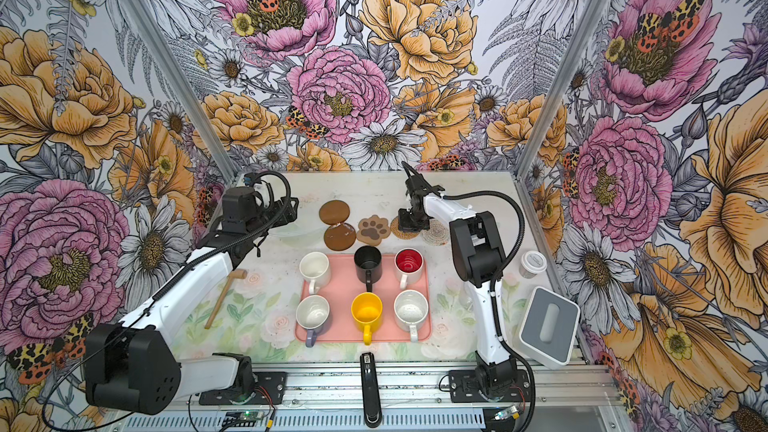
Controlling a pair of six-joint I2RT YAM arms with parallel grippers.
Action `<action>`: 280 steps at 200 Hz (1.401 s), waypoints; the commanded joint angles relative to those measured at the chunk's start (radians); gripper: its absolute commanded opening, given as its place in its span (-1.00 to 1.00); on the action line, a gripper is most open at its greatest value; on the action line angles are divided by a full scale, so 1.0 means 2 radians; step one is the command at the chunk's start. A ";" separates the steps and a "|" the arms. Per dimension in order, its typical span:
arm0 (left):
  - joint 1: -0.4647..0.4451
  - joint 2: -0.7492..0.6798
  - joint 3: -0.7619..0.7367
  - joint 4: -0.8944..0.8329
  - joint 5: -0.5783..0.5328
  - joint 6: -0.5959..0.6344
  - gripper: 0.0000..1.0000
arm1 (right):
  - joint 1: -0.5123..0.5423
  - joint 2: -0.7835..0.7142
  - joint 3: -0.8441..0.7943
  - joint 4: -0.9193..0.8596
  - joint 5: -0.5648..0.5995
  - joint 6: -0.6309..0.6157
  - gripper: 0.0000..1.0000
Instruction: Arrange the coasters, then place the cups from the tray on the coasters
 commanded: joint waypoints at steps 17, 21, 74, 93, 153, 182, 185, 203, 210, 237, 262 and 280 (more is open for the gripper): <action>-0.005 -0.012 -0.003 0.007 -0.008 0.000 0.62 | 0.002 -0.041 0.027 -0.030 0.026 -0.013 -1.00; -0.005 -0.012 -0.003 0.007 -0.007 0.000 0.62 | 0.001 -0.045 0.028 -0.030 0.028 -0.014 -1.00; -0.005 -0.017 -0.006 0.007 -0.011 0.002 0.62 | -0.043 -0.087 -0.005 -0.031 0.053 -0.017 -1.00; -0.006 -0.017 -0.006 0.007 -0.011 0.003 0.62 | -0.062 -0.090 -0.027 -0.031 0.060 -0.017 -1.00; -0.006 -0.015 0.000 0.002 -0.014 0.002 0.62 | -0.085 -0.065 -0.047 -0.030 0.070 -0.020 -1.00; -0.006 -0.010 0.006 -0.004 -0.015 0.002 0.62 | -0.086 -0.046 -0.040 -0.030 0.071 -0.019 -1.00; -0.006 -0.009 0.006 -0.005 -0.015 0.002 0.62 | -0.086 -0.045 -0.040 -0.030 0.071 -0.019 -1.00; -0.006 -0.008 0.007 -0.007 -0.016 0.003 0.62 | -0.088 -0.033 -0.036 -0.030 0.075 -0.017 -1.00; -0.006 -0.007 0.008 -0.007 -0.016 0.003 0.62 | -0.090 -0.029 -0.034 -0.030 0.077 -0.017 -1.00; -0.006 -0.006 0.009 -0.007 -0.016 0.003 0.62 | -0.093 -0.014 -0.027 -0.030 0.078 -0.015 -1.00; -0.006 -0.007 0.009 -0.009 -0.017 0.003 0.62 | -0.096 -0.002 -0.017 -0.030 0.079 -0.013 -1.00; -0.006 -0.007 0.010 -0.010 -0.018 0.004 0.62 | -0.098 0.005 -0.009 -0.030 0.080 -0.012 -1.00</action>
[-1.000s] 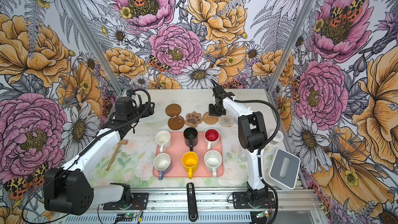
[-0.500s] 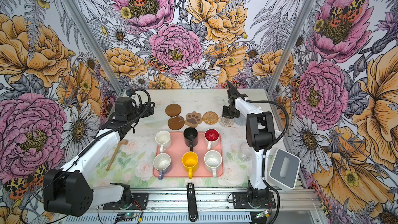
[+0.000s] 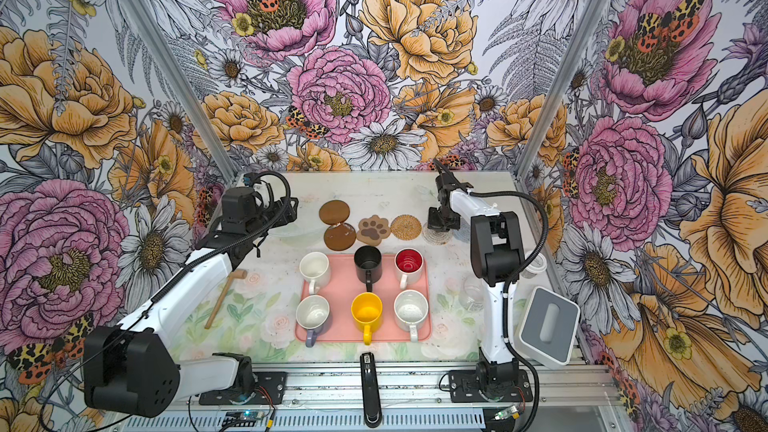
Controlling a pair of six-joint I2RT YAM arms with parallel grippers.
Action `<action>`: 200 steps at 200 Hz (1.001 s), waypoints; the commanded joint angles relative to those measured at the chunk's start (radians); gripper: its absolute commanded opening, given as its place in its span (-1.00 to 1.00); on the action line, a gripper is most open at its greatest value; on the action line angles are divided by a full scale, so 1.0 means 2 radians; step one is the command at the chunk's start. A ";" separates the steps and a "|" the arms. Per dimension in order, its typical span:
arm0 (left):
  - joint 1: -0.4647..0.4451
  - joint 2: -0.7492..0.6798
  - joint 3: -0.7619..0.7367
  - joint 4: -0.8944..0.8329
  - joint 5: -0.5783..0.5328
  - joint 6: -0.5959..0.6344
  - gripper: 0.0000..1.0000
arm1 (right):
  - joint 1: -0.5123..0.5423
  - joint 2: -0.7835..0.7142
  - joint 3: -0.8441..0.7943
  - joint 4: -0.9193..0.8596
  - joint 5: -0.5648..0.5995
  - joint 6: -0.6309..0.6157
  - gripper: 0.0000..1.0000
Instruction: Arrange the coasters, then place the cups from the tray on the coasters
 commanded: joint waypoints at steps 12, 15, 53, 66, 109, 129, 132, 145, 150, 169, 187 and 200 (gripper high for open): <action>-0.003 -0.002 0.010 -0.007 -0.013 0.004 0.62 | -0.007 0.034 0.022 0.008 0.013 0.003 -1.00; -0.004 -0.002 0.010 -0.007 -0.013 0.003 0.62 | -0.007 0.035 0.024 0.008 0.013 0.003 -1.00; -0.004 -0.002 0.009 -0.007 -0.014 0.004 0.62 | -0.012 0.044 0.039 0.008 0.012 0.008 -1.00; -0.004 -0.001 0.009 -0.007 -0.014 0.003 0.62 | -0.012 0.043 0.040 0.008 0.006 0.009 -1.00; -0.004 0.020 0.037 -0.011 -0.008 0.008 0.62 | -0.011 0.013 0.041 0.010 -0.005 0.002 -1.00; -0.005 0.044 0.067 -0.022 -0.001 0.012 0.62 | -0.010 -0.008 0.043 0.013 -0.006 -0.002 -1.00; -0.005 0.049 0.073 -0.024 0.000 0.012 0.61 | -0.010 -0.011 0.044 0.014 -0.005 -0.002 -1.00; -0.007 0.072 0.099 -0.038 0.004 0.015 0.61 | -0.010 -0.027 0.045 0.018 0.000 -0.002 -1.00; -0.009 0.081 0.109 -0.044 0.006 0.018 0.61 | -0.010 -0.032 0.045 0.019 0.002 -0.001 -0.98; -0.016 0.125 0.157 -0.074 0.011 0.032 0.61 | -0.009 -0.054 0.044 0.024 0.001 0.000 -0.91; -0.026 0.176 0.214 -0.117 0.014 0.048 0.63 | -0.004 -0.075 0.041 0.028 0.003 0.000 -0.83; -0.037 0.219 0.264 -0.159 0.006 0.063 0.66 | 0.000 -0.090 0.036 0.031 0.004 0.001 -0.76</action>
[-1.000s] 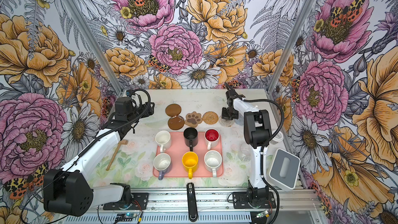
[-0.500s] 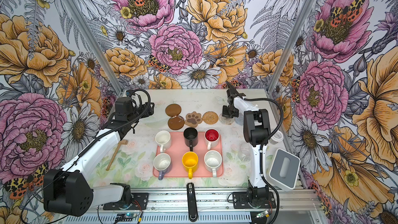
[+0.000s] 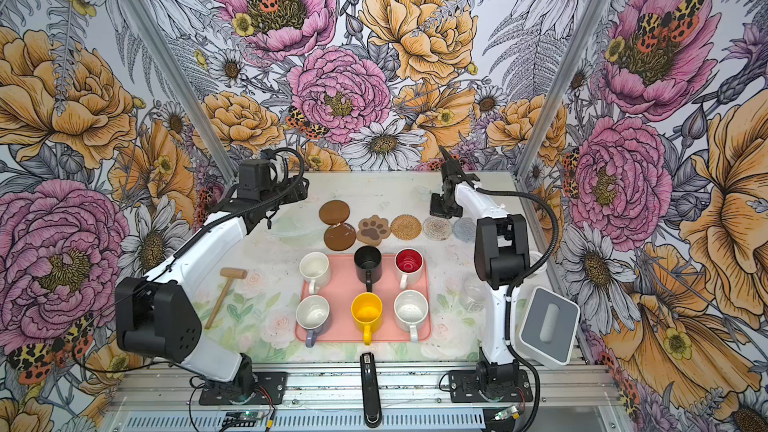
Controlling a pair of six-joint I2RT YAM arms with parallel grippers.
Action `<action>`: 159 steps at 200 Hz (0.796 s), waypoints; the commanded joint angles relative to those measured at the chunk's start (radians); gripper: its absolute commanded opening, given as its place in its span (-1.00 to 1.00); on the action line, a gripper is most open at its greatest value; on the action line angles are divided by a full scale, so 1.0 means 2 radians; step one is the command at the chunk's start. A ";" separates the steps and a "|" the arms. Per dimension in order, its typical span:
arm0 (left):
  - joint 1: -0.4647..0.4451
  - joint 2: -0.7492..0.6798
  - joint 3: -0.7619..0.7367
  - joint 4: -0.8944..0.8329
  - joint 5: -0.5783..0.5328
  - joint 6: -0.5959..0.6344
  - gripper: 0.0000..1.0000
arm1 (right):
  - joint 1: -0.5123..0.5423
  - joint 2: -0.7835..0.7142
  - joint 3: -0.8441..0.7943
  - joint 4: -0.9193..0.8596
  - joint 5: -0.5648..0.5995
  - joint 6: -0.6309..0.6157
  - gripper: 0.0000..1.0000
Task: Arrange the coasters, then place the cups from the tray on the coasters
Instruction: 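Move the left gripper over the brown wooden discs while the right gripper lifts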
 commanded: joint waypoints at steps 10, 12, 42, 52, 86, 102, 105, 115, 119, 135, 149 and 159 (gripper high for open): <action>-0.025 0.089 0.106 -0.112 -0.007 0.045 0.67 | 0.009 -0.061 -0.005 0.023 0.011 0.000 -0.61; -0.026 0.097 0.114 -0.120 -0.010 0.046 0.67 | 0.010 -0.063 -0.006 0.024 0.012 0.000 -0.57; -0.041 0.210 0.226 -0.211 -0.023 0.059 0.71 | 0.021 -0.099 -0.034 0.044 0.017 0.005 -0.29; -0.044 0.235 0.246 -0.217 -0.017 0.059 0.73 | 0.023 -0.110 -0.046 0.051 0.016 0.009 -0.24; -0.046 0.296 0.305 -0.242 -0.005 0.052 0.77 | 0.024 -0.140 -0.089 0.074 0.016 0.019 -0.12; -0.047 0.320 0.330 -0.257 -0.003 0.055 0.91 | 0.025 -0.150 -0.108 0.082 0.017 0.022 -0.09; -0.047 0.323 0.335 -0.259 -0.004 0.055 0.93 | 0.025 -0.151 -0.112 0.083 0.017 0.022 -0.09; -0.049 0.336 0.346 -0.263 -0.007 0.058 0.95 | 0.025 -0.156 -0.123 0.088 0.018 0.023 -0.08; -0.049 0.340 0.351 -0.264 -0.007 0.059 0.95 | 0.024 -0.158 -0.128 0.090 0.018 0.025 -0.08; -0.050 0.354 0.365 -0.266 -0.006 0.059 0.96 | 0.024 -0.164 -0.145 0.098 0.020 0.027 -0.07; -0.051 0.365 0.378 -0.271 -0.007 0.059 0.98 | 0.024 -0.167 -0.156 0.103 0.022 0.029 -0.07; -0.052 0.372 0.387 -0.273 -0.010 0.060 0.97 | 0.023 -0.168 -0.161 0.105 0.021 0.030 -0.06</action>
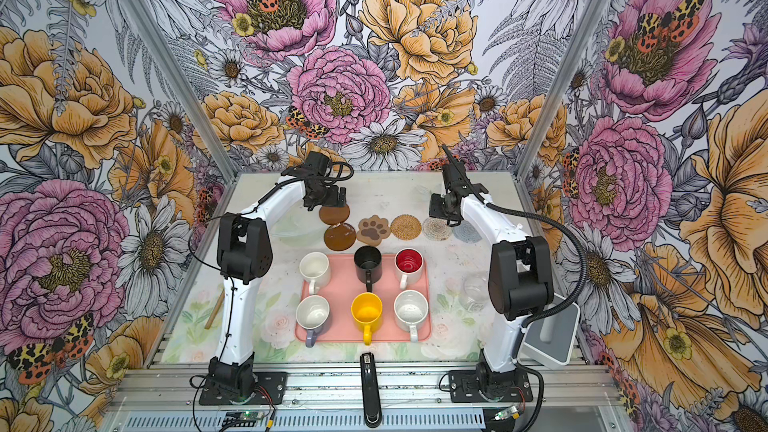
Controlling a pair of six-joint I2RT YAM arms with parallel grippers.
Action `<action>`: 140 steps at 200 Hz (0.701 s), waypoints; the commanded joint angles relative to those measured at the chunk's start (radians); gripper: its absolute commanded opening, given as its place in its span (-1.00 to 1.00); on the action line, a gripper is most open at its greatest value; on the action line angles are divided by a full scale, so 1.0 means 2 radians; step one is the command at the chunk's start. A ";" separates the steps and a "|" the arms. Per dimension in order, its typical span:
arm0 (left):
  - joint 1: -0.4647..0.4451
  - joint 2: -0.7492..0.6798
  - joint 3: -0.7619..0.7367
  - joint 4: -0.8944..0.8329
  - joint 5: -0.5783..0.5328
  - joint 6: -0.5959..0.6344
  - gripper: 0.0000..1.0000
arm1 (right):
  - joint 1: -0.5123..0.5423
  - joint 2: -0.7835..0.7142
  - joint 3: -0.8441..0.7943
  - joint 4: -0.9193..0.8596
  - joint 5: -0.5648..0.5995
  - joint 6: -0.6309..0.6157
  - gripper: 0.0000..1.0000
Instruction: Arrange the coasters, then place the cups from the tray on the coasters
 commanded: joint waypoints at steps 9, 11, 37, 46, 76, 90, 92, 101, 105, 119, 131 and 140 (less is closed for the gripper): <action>-0.004 0.023 0.033 -0.017 -0.002 0.009 0.98 | -0.001 -0.026 -0.014 0.025 0.011 0.010 -0.06; -0.004 0.026 0.035 -0.018 -0.002 0.009 0.98 | -0.001 -0.026 -0.014 0.026 0.011 0.010 -0.06; -0.005 0.048 0.057 -0.031 -0.004 0.009 0.98 | -0.002 -0.027 -0.022 0.029 0.009 0.011 -0.06; -0.006 0.054 0.060 -0.032 -0.007 0.008 0.98 | -0.002 -0.028 -0.023 0.031 0.009 0.012 -0.05; -0.008 0.069 0.070 -0.032 -0.016 0.006 0.98 | -0.002 -0.027 -0.028 0.033 0.008 0.014 -0.05; -0.010 0.075 0.072 -0.032 -0.019 0.005 0.98 | -0.003 -0.027 -0.030 0.033 0.007 0.014 -0.05; -0.010 0.076 0.073 -0.032 -0.019 0.005 0.98 | -0.002 -0.027 -0.030 0.034 0.006 0.015 -0.05; -0.011 0.078 0.075 -0.032 -0.023 0.004 0.97 | -0.002 -0.027 -0.032 0.035 0.007 0.015 -0.05; -0.011 0.079 0.075 -0.033 -0.025 0.004 0.98 | -0.002 -0.027 -0.033 0.035 0.007 0.016 -0.05; -0.013 0.083 0.077 -0.032 -0.033 0.003 0.98 | -0.002 -0.028 -0.034 0.036 0.006 0.016 -0.05; -0.015 0.086 0.077 -0.032 -0.039 0.003 0.98 | -0.003 -0.027 -0.035 0.036 0.007 0.017 -0.05; -0.016 0.088 0.077 -0.032 -0.042 0.003 0.98 | -0.002 -0.027 -0.036 0.036 0.006 0.017 -0.05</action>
